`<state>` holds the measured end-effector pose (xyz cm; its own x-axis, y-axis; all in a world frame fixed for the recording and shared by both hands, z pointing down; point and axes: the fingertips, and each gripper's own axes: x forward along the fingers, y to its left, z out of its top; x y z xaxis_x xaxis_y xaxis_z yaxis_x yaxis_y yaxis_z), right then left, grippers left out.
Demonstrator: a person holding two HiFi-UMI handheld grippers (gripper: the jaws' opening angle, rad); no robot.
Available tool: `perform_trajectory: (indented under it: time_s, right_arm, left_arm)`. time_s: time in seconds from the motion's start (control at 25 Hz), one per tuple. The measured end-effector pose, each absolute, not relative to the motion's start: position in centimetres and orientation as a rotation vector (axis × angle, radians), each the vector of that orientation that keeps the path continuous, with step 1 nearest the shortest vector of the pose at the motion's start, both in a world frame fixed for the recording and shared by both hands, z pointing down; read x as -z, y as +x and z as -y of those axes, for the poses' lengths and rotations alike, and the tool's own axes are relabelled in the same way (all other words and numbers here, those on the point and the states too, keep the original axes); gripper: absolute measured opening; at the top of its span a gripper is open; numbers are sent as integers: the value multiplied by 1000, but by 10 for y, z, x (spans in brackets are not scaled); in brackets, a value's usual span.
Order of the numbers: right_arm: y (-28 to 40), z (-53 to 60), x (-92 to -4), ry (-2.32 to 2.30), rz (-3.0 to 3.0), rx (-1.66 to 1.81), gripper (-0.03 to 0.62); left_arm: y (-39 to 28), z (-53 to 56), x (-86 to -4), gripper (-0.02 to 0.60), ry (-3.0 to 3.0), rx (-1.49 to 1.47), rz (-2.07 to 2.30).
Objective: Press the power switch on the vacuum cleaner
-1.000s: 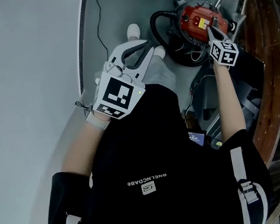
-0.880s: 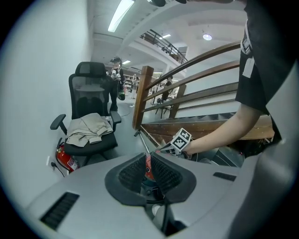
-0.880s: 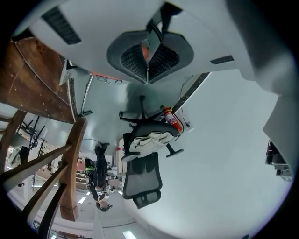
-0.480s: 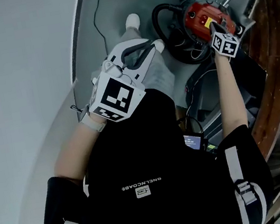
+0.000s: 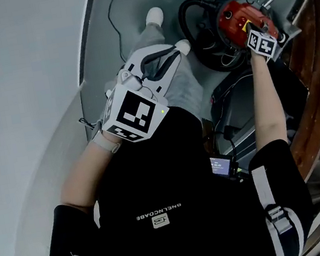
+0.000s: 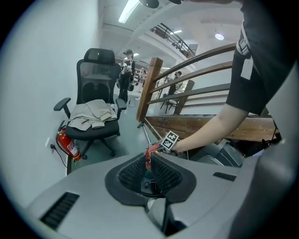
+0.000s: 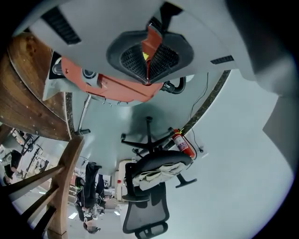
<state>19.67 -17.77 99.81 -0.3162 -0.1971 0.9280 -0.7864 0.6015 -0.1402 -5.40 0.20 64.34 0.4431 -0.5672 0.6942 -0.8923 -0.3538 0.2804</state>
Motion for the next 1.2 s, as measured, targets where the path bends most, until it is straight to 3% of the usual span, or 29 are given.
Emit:
perform_trajectory:
  time_s: [1.2]
  right_arm:
    - [187,188,-1050,772,1723,-853,29]
  left_arm:
    - [-43,-26,-678,29,1967,-603,1200]
